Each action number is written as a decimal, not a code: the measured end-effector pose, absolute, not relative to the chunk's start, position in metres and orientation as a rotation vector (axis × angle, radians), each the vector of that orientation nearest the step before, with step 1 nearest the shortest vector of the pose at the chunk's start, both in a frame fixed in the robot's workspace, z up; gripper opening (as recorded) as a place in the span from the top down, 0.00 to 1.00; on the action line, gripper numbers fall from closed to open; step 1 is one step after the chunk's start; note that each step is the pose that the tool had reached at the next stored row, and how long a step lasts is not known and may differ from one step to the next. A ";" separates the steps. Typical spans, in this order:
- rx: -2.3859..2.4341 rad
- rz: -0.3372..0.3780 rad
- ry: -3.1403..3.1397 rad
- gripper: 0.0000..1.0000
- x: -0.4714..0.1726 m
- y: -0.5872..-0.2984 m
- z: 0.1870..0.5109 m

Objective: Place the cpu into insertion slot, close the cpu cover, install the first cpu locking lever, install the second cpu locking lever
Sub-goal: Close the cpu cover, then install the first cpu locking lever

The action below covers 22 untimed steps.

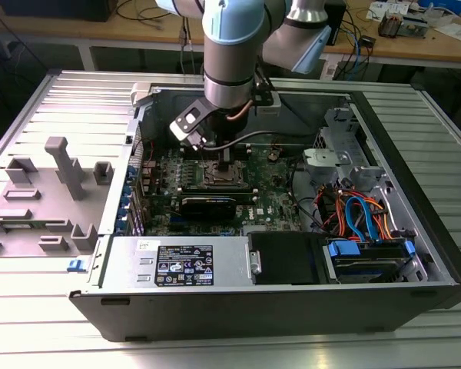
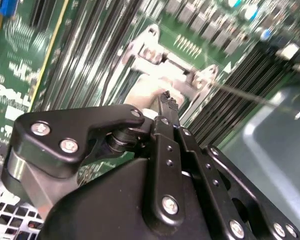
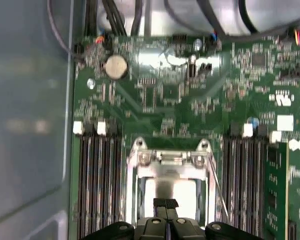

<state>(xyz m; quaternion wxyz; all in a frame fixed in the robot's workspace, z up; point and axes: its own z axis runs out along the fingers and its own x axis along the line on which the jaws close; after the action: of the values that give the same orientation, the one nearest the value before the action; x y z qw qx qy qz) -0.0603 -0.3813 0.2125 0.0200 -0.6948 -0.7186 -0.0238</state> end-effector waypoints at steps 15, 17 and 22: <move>-2.155 -0.074 -2.229 0.89 -0.054 -0.381 0.213; -2.155 -0.074 -2.229 0.89 -0.054 -0.381 0.213; -2.155 -0.074 -2.229 0.89 -0.054 -0.381 0.226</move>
<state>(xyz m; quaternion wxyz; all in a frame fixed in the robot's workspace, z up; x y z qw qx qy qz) -0.0540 -0.3813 0.2260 0.0200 -0.6947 -0.7186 -0.0238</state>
